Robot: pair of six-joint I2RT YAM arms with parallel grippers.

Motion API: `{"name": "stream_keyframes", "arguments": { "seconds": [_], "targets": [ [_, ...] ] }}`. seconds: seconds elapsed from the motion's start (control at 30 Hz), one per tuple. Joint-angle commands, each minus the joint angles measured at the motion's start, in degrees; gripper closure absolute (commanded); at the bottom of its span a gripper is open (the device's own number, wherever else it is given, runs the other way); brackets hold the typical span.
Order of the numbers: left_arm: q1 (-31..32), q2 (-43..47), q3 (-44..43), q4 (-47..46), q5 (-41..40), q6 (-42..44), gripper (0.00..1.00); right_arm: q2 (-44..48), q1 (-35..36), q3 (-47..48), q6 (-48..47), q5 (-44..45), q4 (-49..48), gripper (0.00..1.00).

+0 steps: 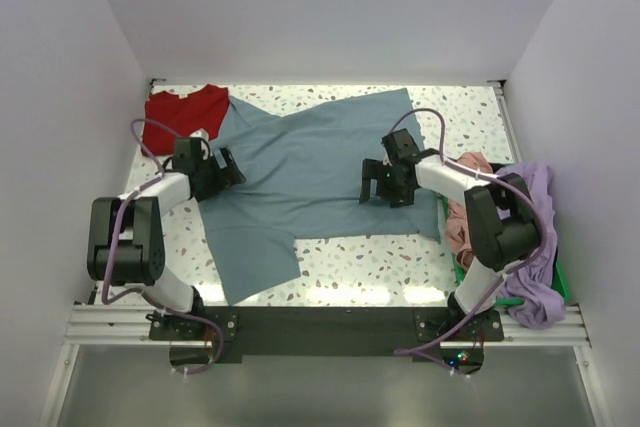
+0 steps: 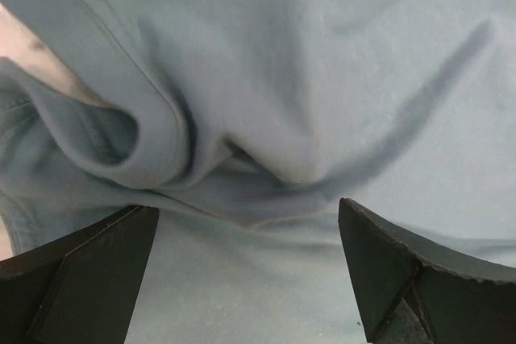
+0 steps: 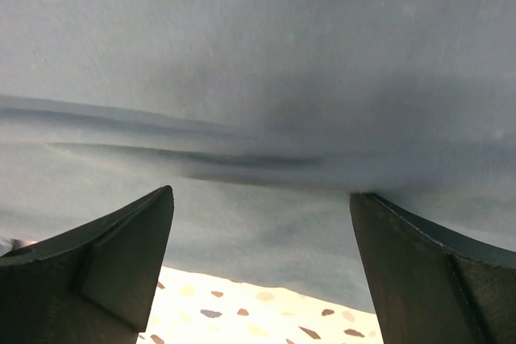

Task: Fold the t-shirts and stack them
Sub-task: Flatten the tshirt out

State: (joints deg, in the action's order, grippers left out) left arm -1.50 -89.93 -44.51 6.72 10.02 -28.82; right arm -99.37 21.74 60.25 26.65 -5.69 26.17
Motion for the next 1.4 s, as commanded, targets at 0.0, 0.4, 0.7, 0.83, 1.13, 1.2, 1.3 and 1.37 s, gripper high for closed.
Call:
{"name": "stream_keyframes", "arguments": {
  "seconds": [0.0,0.4,0.7,0.83,1.13,1.2,1.3,1.37],
  "targets": [
    [-1.1,-6.0,-3.5,5.6,-5.8,4.1,0.0,-4.9,0.0,2.0,-1.2,-0.6,0.7,0.06],
    [-1.1,-17.7,-17.3,6.5,-7.6,6.6,0.0,-14.7,0.0,14.8,-2.6,-1.2,5.4,0.06],
    [-0.8,-20.0,-24.0,8.0,-8.9,7.7,0.0,-18.0,0.0,20.9,-3.2,-1.5,7.6,0.06],
    [-0.4,-18.2,-26.5,10.1,-8.7,7.9,0.0,-16.7,0.1,21.7,-2.8,-1.6,7.6,0.06],
    [2.5,-6.2,-24.9,12.8,-9.0,8.1,0.0,-5.6,0.0,20.8,-2.0,-1.3,8.3,0.06],
    [2.8,-3.9,-22.8,13.7,-9.0,7.7,0.0,-1.6,0.0,18.5,-1.7,-0.9,8.0,0.06],
    [2.9,1.5,-18.9,14.0,-8.4,6.8,0.0,1.9,0.0,14.8,-1.3,0.2,8.0,0.05],
    [2.9,3.7,-15.5,14.1,-7.7,6.1,0.0,4.7,-0.1,12.7,-1.3,0.9,7.8,0.05]
  ]
}}
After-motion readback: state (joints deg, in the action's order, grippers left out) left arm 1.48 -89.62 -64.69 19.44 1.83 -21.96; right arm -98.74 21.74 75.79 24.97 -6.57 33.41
